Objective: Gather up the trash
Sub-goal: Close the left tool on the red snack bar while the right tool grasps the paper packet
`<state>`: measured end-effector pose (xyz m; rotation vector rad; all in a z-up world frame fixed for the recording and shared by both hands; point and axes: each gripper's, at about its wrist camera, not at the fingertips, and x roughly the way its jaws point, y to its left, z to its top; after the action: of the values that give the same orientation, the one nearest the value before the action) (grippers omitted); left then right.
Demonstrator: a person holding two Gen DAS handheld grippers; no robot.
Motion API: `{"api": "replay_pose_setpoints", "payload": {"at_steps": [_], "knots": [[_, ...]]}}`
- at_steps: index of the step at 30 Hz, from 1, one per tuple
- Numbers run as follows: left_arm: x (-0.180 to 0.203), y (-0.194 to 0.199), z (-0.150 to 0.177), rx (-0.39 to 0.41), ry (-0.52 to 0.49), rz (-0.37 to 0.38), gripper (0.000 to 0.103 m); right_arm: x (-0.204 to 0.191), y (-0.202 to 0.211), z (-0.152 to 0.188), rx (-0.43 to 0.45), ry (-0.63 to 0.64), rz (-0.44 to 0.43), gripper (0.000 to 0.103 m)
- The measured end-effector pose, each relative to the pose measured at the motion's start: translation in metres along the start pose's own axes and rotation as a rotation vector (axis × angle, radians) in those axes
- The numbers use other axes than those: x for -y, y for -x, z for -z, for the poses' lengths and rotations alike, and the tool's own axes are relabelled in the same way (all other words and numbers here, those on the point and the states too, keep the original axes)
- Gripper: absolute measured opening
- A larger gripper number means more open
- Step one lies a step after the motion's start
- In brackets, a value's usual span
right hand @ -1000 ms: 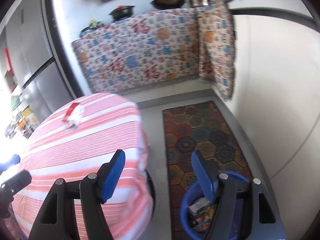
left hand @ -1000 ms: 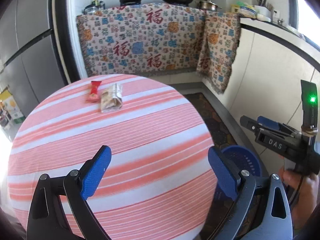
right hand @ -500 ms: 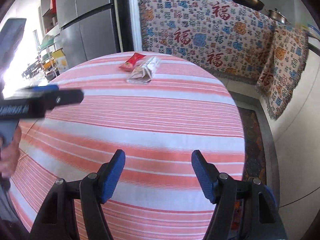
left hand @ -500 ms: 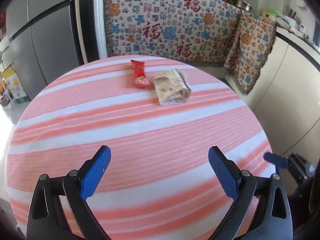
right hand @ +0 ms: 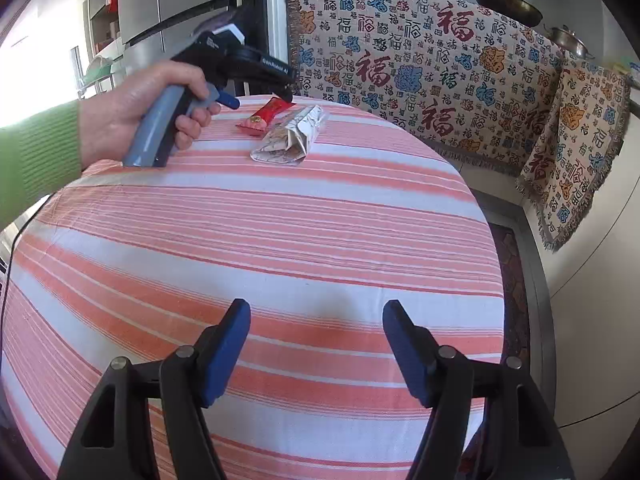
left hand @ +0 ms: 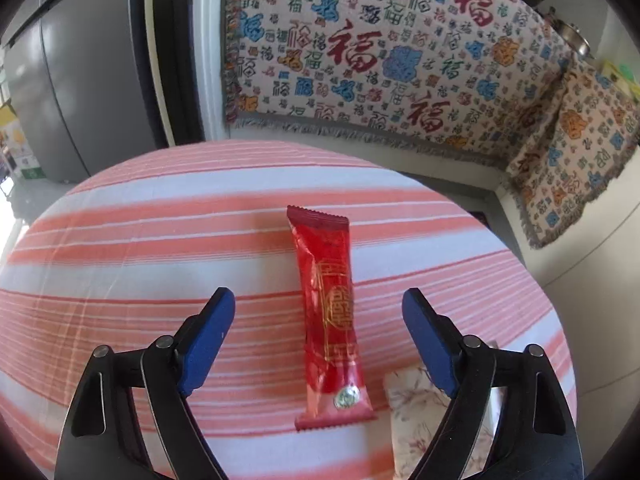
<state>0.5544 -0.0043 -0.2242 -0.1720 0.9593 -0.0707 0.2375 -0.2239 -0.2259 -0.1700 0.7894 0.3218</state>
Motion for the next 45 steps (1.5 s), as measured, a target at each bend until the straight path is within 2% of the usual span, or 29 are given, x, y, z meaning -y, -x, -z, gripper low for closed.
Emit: {"api": "replay_pose_setpoints", "payload": {"at_steps": [1,3,4,6,9,12,13,14,15,19,20,21,22,25,29,31,33,34,37,40,45], "knots": [[-0.004,-0.009,0.0,-0.02,0.014,0.019,0.066,0.007,0.0,-0.002,0.003,-0.018,-0.016,0.07],[-0.006,-0.01,0.001,0.005,-0.012,0.029,0.045,0.01,0.0,-0.002,0.004,-0.03,-0.027,0.07],[-0.008,-0.01,0.003,-0.01,-0.032,0.057,0.02,0.012,-0.002,-0.004,0.001,-0.044,-0.042,0.07],[-0.015,-0.001,0.008,-0.002,-0.043,0.059,0.017,0.022,-0.015,-0.016,-0.02,-0.091,-0.089,0.07],[-0.034,0.02,0.025,0.003,-0.044,0.052,0.014,0.027,-0.029,-0.035,-0.029,-0.132,-0.102,0.07],[-0.052,0.049,0.059,-0.009,-0.049,0.026,0.014,0.025,-0.053,-0.072,-0.024,-0.187,-0.174,0.07],[-0.058,0.059,0.073,-0.017,-0.037,0.026,0.014,0.017,-0.073,-0.1,-0.017,-0.215,-0.205,0.071],[-0.064,0.07,0.086,-0.026,-0.018,0.034,0.014,0.017,-0.073,-0.1,-0.017,-0.215,-0.205,0.072],[-0.069,0.08,0.1,-0.034,0.002,0.047,0.013,0.01,-0.094,-0.125,-0.017,-0.245,-0.194,0.074],[-0.07,0.118,0.146,-0.028,-0.007,0.059,0.013,0.006,-0.121,-0.153,-0.032,-0.289,-0.179,0.075],[-0.067,0.126,0.155,-0.024,-0.017,0.059,0.013,0.005,-0.131,-0.157,-0.063,-0.297,-0.179,0.07],[-0.064,0.133,0.164,-0.025,-0.025,0.068,0.013,0.005,-0.14,-0.159,-0.105,-0.303,-0.177,0.034],[-0.062,0.138,0.173,-0.03,-0.022,0.081,0.013,0.005,-0.144,-0.158,-0.133,-0.309,-0.167,0.035],[-0.052,0.152,0.198,-0.026,-0.026,0.119,0.013,0.005,-0.122,-0.144,-0.115,-0.311,-0.164,0.035],[-0.035,0.166,0.222,-0.001,-0.054,0.142,0.014,0.004,-0.063,-0.102,-0.106,-0.257,-0.158,0.035],[-0.028,0.169,0.233,0.001,-0.068,0.147,0.015,0.0,-0.029,-0.073,-0.095,-0.215,-0.128,0.036],[-0.021,0.167,0.24,-0.014,-0.087,0.149,0.03,0.004,-0.006,-0.037,-0.094,-0.214,-0.112,0.037],[-0.019,0.164,0.244,-0.029,-0.093,0.15,0.046,0.004,-0.006,-0.037,-0.094,-0.214,-0.112,0.038],[-0.015,0.17,0.252,-0.012,-0.128,0.16,0.066,0.005,-0.007,-0.02,-0.118,-0.204,-0.104,0.044],[-0.021,0.183,0.257,-0.005,-0.138,0.181,0.073,0.011,-0.003,-0.015,-0.12,-0.199,-0.122,0.06],[-0.024,0.19,0.249,-0.01,-0.164,0.165,0.075,0.019,0.009,-0.016,-0.104,-0.199,-0.149,0.063]]}}
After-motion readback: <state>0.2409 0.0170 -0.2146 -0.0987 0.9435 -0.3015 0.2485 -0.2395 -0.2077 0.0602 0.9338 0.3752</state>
